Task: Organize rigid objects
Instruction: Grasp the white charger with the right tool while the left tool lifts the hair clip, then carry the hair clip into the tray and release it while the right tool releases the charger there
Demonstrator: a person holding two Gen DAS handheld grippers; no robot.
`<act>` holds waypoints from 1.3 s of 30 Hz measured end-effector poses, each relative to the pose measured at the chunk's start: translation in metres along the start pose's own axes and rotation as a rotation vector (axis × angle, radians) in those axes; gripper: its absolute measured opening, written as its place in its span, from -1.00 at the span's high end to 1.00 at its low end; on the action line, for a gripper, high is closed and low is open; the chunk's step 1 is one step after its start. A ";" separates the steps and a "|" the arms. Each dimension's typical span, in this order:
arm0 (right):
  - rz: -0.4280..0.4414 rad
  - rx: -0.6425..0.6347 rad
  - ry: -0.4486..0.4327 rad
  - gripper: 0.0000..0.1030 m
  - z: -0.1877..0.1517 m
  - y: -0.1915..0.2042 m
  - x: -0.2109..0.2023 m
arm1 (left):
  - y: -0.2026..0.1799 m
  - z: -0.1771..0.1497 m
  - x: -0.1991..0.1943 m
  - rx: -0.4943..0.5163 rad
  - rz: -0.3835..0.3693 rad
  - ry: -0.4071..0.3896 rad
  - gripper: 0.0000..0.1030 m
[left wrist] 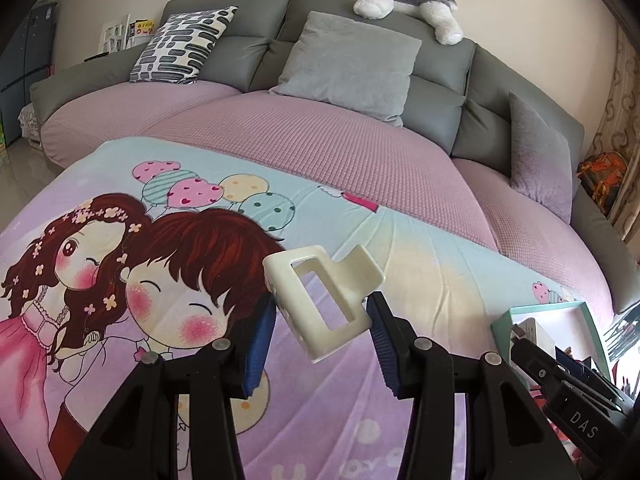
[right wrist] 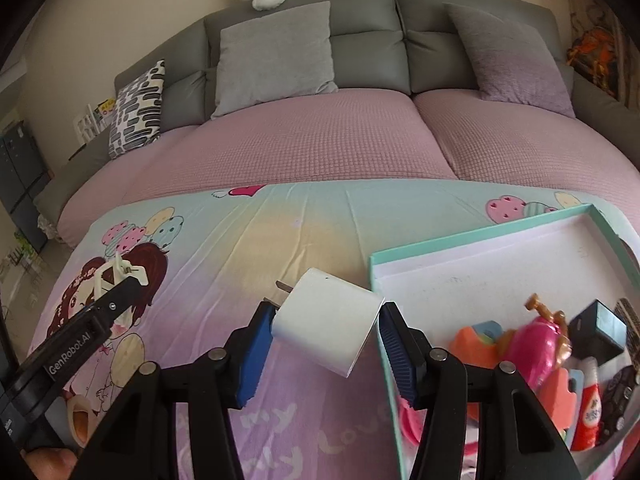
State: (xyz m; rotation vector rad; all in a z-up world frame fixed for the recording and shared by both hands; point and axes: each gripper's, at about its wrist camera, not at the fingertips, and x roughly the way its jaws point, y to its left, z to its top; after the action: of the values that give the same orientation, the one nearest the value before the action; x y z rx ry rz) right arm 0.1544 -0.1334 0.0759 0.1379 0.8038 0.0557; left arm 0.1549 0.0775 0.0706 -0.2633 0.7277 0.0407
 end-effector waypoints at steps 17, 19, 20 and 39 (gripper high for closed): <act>-0.271 0.206 -0.040 -0.11 -0.031 -0.133 -0.075 | -0.149 -0.035 -0.037 0.240 -0.300 0.065 0.05; -0.267 0.214 -0.050 -0.11 -0.032 -0.141 -0.076 | -0.164 -0.041 -0.034 0.266 -0.328 0.094 0.05; -0.263 0.217 -0.052 -0.11 -0.032 -0.144 -0.076 | -0.171 -0.045 -0.034 0.283 -0.333 0.103 0.05; -0.202 0.277 -0.036 -0.11 -0.037 -0.176 -0.068 | -0.230 -0.083 -0.027 0.455 -0.332 0.189 0.05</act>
State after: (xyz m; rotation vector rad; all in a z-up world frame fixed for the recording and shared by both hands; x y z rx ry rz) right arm 0.0805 -0.3104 0.0737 0.3179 0.7831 -0.2495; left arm 0.1103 -0.1642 0.0805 0.0519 0.8510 -0.4666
